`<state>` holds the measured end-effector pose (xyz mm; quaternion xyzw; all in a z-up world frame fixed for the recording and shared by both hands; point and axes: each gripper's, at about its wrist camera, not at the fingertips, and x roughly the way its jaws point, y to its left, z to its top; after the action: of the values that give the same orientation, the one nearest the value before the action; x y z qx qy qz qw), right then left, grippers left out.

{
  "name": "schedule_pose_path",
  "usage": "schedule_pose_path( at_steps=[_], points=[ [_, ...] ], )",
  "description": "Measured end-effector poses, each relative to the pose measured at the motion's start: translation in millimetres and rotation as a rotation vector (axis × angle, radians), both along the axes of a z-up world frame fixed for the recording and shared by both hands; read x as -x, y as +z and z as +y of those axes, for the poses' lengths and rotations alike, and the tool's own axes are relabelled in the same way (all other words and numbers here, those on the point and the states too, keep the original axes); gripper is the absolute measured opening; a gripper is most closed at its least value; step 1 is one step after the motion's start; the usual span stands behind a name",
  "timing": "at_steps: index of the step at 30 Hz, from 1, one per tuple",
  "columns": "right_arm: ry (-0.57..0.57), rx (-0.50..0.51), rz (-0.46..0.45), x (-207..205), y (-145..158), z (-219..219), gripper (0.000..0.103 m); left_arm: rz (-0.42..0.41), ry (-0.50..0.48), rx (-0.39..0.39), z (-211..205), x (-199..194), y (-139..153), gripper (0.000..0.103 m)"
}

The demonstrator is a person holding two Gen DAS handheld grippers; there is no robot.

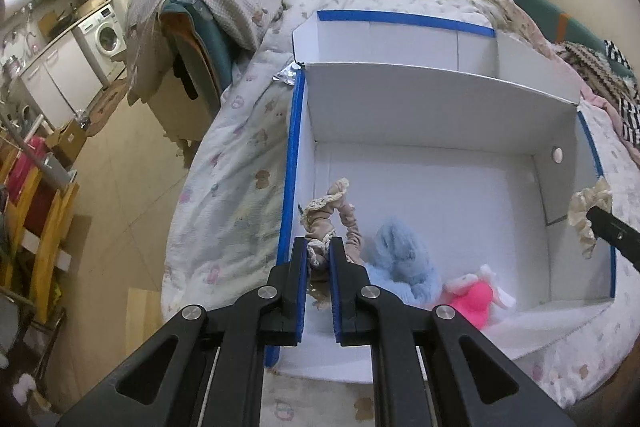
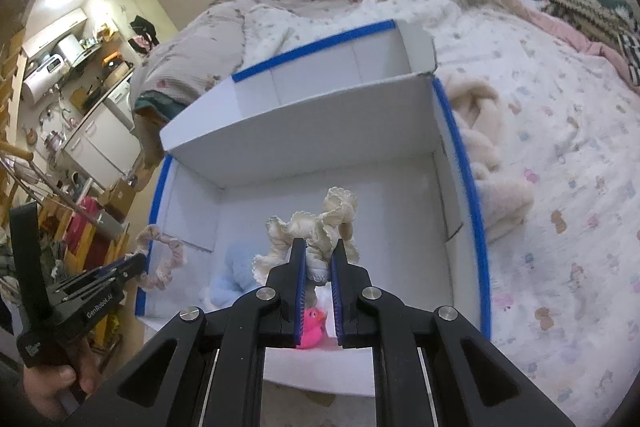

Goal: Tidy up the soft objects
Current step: 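Lift both scrunchies with both tools and carry them over the box, then open the left tool dropping its scrunchie while the right tool releases its scrunchie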

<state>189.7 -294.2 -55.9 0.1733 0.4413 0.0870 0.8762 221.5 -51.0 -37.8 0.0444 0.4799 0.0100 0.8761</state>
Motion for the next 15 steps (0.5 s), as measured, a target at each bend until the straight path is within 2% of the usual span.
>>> schedule_pose_path(
  at_steps=[8,15],
  points=[
    [-0.011,-0.026,0.137,-19,-38,6,0.013,0.012,-0.024,-0.016,-9,-11,-15,0.010],
    [0.026,0.028,0.185,-23,-50,18,0.013,0.021,-0.037,-0.037,-18,-24,-28,0.010]
  ],
)
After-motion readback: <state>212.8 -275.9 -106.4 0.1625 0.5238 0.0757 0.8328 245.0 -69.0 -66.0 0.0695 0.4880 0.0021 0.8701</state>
